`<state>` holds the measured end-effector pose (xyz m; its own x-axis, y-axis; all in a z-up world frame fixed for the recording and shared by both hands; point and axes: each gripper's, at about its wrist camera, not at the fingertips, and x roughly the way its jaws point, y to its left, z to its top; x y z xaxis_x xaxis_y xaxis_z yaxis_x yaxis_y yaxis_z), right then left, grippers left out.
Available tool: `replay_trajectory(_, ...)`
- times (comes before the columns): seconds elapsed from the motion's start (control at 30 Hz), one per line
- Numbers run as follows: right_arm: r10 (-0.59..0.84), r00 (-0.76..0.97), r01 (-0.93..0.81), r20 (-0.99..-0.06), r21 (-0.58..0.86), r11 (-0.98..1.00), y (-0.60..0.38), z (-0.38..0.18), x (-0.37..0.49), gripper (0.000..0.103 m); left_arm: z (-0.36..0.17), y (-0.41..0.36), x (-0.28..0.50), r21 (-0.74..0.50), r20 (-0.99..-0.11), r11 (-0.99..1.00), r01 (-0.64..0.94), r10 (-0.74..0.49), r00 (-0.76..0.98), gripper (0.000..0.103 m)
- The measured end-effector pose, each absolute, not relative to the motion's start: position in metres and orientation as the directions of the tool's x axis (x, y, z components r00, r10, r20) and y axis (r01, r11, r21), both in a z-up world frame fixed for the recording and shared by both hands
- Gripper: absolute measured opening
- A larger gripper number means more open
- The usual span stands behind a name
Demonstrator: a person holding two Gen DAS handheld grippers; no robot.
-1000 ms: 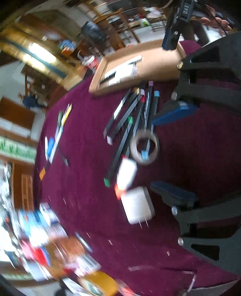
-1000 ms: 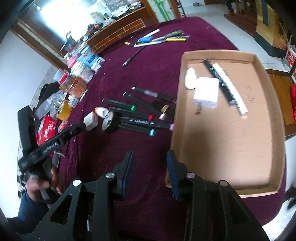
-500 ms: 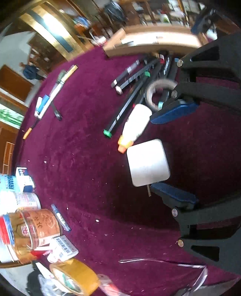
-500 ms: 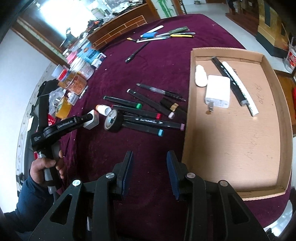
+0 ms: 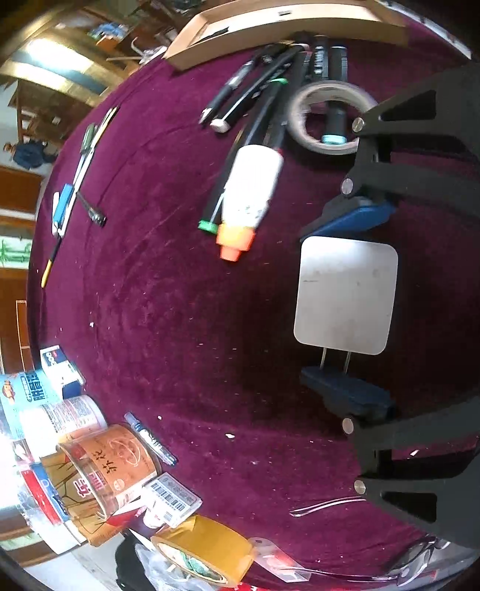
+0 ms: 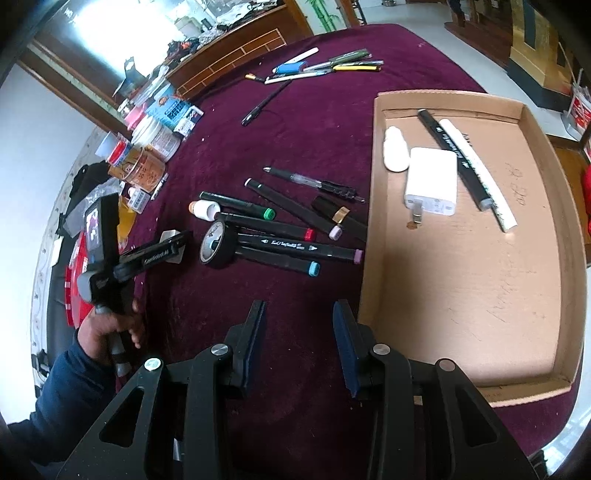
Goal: Organize rigid objects
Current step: 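Grasp the black tape roll with the right gripper while the left holds the charger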
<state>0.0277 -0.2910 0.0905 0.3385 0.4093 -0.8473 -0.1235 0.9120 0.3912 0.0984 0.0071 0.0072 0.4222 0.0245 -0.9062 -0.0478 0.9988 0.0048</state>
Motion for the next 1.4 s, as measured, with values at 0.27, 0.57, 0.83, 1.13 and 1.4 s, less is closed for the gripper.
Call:
replay_trajectory(0.27, 0.433, 0.281, -0.25, -0.857, 0.371, 0.895, -0.242, 0.088, 0.044, 0.033, 0.01, 0.012, 0.05, 0.0, -0.91, 1.0, 0.009, -0.004, 0.416, 0.067)
replay_trajectory(0.57, 0.328, 0.329, -0.45, -0.886, 0.158, 0.879, -0.163, 0.08, 0.062, 0.061, 0.011, 0.012, 0.009, 0.001, -0.912, 1.0, 0.031, -0.012, 0.409, 0.067)
replay_trajectory(0.83, 0.184, 0.363, -0.534, -0.913, -0.042, 0.844, -0.117, 0.053, 0.085, 0.061, 0.011, 0.014, 0.003, -0.001, -0.909, 0.999, 0.043, -0.019, 0.417, 0.067)
replay_trajectory(1.13, 0.137, 0.361, -0.507, -0.923, -0.071, 0.859, -0.111, 0.046, 0.094, 0.053, 0.011, 0.014, -0.001, -0.002, -0.899, 0.998, 0.057, -0.027, 0.437, 0.067)
replay_trajectory(1.4, 0.301, 0.337, -0.506, -0.892, 0.098, 0.857, -0.128, 0.074, 0.068, 0.053, 0.012, 0.016, -0.001, -0.032, -0.895, 0.999, 0.031, -0.042, 0.445, 0.066)
